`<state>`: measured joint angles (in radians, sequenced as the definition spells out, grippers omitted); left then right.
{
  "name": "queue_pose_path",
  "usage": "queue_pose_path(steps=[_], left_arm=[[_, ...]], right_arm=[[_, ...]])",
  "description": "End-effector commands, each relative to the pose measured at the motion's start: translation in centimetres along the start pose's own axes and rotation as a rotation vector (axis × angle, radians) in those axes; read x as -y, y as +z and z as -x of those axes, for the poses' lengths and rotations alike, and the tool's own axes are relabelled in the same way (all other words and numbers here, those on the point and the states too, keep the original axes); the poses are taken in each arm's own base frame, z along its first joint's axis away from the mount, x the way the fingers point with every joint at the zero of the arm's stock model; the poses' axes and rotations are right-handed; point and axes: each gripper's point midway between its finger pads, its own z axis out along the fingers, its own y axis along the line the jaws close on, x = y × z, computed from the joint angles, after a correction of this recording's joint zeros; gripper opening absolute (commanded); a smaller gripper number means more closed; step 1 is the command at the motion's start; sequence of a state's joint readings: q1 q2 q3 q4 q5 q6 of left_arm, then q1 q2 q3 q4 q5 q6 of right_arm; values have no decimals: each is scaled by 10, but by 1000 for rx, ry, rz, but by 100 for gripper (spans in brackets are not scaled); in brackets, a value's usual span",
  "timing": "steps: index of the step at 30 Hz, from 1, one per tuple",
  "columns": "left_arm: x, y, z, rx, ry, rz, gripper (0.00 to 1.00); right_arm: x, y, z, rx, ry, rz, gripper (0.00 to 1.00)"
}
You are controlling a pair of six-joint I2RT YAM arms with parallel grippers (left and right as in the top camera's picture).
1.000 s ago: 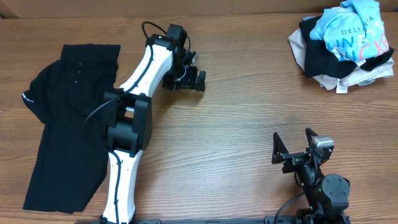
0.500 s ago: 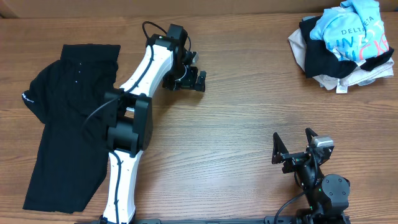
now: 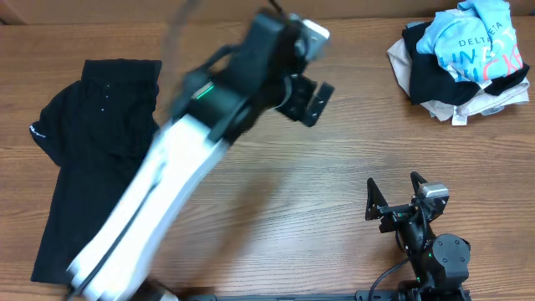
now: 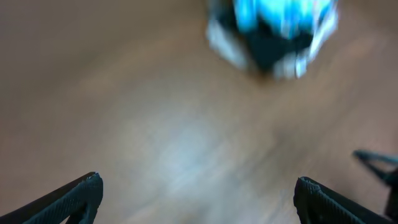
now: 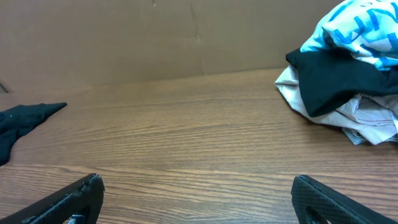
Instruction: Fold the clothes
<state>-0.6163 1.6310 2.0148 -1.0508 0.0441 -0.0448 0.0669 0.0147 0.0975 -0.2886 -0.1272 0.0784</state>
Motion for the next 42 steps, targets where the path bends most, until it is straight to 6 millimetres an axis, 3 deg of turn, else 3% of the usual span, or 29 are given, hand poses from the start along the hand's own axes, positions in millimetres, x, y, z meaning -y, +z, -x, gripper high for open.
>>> queue_pose_path(steps=[1, 6, 9, 11, 13, 15, 18, 26, 29, 33, 42], left_arm=[[-42, -67, 8, 115, 3, 227, 100], [-65, -130, -25, 193, -51, 290, 100], [-79, -144, -53, 212, -93, 319, 100], [-90, -143, -77, 211, -126, 340, 100], [-100, -133, -97, 191, -149, 357, 100], [-116, -104, -130, 128, -179, 387, 100], [-126, -64, -158, 100, -227, 382, 100], [-111, 16, -198, 225, -217, 203, 100], [-108, 26, -212, 296, -221, 180, 100], [-104, 24, -235, 404, -213, 184, 100], [-123, -14, -267, 586, -247, 290, 100]], right_arm=[[-2, 0, -1, 7, 2, 14, 100], [-2, 0, -1, 7, 2, 14, 100], [-2, 0, -1, 7, 2, 14, 100], [-2, 0, -1, 7, 2, 14, 100], [-2, 0, -1, 7, 2, 14, 100], [-2, 0, -1, 7, 2, 14, 100], [-2, 0, -1, 7, 2, 14, 100], [-2, 0, -1, 7, 2, 14, 100], [-2, 0, -1, 7, 2, 14, 100], [-2, 0, -1, 7, 2, 14, 100], [-2, 0, -1, 7, 2, 14, 100]])
